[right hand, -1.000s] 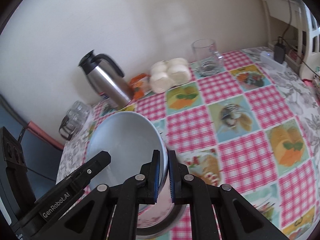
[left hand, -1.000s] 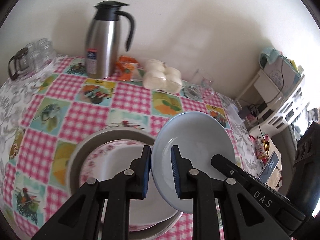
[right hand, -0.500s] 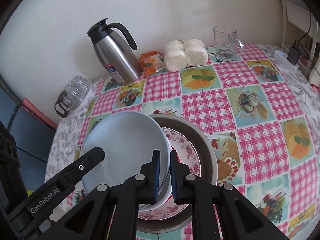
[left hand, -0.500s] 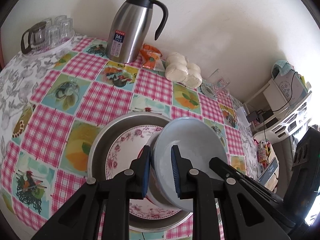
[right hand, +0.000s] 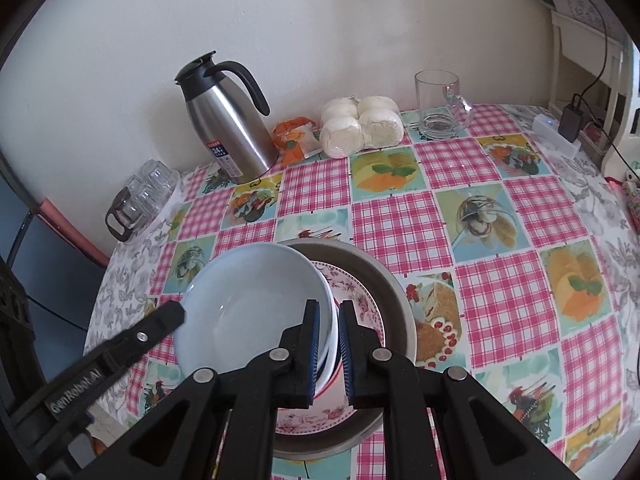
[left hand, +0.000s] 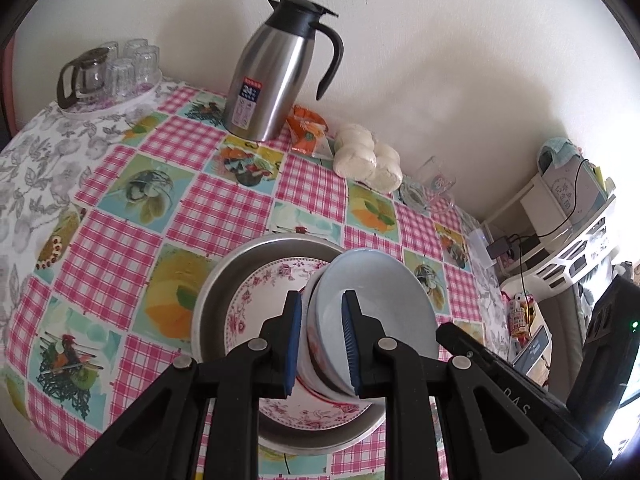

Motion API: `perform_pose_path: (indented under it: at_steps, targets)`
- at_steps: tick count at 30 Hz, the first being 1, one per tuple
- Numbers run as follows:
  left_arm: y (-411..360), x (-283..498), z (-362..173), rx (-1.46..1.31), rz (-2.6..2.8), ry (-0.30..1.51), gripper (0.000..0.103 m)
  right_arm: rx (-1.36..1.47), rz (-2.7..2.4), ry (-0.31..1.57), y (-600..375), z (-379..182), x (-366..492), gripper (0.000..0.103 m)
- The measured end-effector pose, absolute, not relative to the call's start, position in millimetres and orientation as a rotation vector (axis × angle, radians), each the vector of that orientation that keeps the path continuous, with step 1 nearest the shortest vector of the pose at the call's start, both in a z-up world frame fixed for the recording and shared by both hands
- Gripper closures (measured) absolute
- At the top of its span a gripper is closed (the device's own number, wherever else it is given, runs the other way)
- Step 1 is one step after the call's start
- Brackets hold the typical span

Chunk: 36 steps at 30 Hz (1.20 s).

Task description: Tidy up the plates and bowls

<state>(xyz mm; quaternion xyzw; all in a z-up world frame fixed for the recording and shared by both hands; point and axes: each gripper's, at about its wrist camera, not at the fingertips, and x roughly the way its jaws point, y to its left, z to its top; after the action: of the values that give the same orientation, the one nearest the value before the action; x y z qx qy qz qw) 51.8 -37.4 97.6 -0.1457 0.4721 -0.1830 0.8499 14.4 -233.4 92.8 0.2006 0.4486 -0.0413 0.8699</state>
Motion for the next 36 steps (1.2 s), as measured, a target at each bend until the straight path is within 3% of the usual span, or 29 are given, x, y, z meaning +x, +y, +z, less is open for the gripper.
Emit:
perform_pose_path:
  at_steps: [4, 6, 11, 14, 18, 23, 27, 36]
  targets:
    - [-29, 42, 100, -0.311, -0.365, 0.982, 0.075, 0.415, -0.086, 0.929, -231, 95, 3, 0.090]
    - [-24, 35, 99, -0.308, -0.345, 0.979, 0.052, 0.404, -0.080, 0.922, -228, 96, -5, 0.081]
    - [-16, 28, 92, -0.301, -0.312, 0.992, 0.042, 0.378, -0.082, 0.925, -222, 91, -23, 0.077]
    - [-12, 24, 86, -0.288, -0.282, 1.005, 0.032, 0.361, -0.079, 0.939, -219, 84, -30, 0.059]
    - [-10, 18, 79, -0.251, -0.240, 1.016, 0.022, 0.339, -0.088, 0.964, -216, 72, -36, 0.047]
    - [-14, 10, 70, -0.175, -0.210, 1.026, 0.020, 0.317, -0.090, 1.006, -212, 55, -41, 0.038]
    - [-17, 5, 63, -0.123, -0.194, 1.040, 0.009, 0.312, -0.102, 1.030, -212, 44, -43, 0.033]
    - [-25, -5, 43, -0.037, -0.171, 1.091, 0.009, 0.303, -0.115, 1.067, -213, 30, -46, 0.025]
